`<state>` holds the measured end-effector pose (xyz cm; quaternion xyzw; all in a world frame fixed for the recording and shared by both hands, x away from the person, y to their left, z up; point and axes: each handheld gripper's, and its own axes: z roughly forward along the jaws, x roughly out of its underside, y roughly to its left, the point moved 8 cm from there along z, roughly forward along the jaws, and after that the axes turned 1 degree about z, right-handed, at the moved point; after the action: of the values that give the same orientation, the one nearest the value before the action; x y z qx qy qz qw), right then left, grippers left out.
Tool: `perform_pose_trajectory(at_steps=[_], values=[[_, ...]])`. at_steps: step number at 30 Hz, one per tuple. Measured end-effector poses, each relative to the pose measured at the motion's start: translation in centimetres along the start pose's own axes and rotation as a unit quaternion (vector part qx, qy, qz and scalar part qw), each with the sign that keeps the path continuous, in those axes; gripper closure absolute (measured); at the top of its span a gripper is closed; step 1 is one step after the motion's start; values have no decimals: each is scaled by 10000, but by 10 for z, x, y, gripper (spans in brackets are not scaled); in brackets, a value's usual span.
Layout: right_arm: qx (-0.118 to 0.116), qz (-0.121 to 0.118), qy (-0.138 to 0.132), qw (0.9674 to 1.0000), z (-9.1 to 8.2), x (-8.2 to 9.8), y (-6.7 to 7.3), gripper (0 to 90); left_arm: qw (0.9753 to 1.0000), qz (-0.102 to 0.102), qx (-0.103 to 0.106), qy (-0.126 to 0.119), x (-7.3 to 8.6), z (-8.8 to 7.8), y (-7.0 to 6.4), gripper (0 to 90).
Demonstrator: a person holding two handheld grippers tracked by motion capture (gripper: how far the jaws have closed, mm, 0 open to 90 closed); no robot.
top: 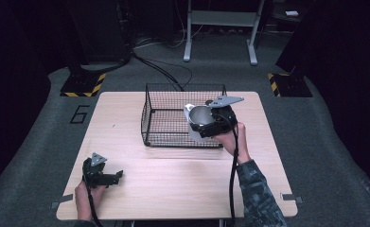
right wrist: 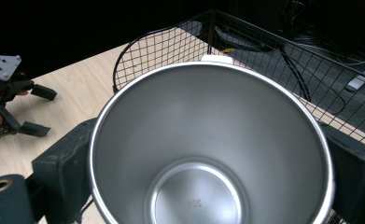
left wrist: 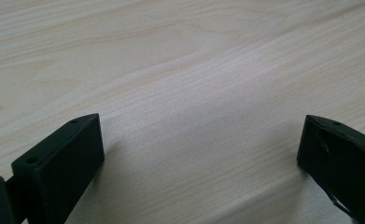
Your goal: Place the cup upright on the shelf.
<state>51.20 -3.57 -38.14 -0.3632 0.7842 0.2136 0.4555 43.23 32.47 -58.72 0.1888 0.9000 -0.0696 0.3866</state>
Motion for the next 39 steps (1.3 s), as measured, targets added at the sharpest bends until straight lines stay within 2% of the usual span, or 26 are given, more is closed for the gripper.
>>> perform_pose_trajectory(at_steps=[6,8,11,16,18,21,28,39], values=[[32,70,32,10000,7,-10,-7,60,10000,31,2,10,0,0,0,5],[55,106,56,9999,11,-15,-9,60,10000,-17,-4,-22,0,0,0,5],[63,55,59,9999,18,-22,-13,60,10000,27,5,18,0,0,0,5],[114,137,207,9996,32,-28,-18,60,9999,89,4,51,1,-1,1,5],[117,75,221,9997,38,-30,-20,60,10000,80,6,39,1,-1,1,6],[116,152,239,9995,46,-31,-22,60,10000,26,-3,-9,0,0,0,6],[166,285,363,9988,62,-27,-33,60,10000,89,9,35,0,0,1,5],[288,576,612,9960,80,-14,-47,60,10000,56,19,39,0,-1,0,6]])
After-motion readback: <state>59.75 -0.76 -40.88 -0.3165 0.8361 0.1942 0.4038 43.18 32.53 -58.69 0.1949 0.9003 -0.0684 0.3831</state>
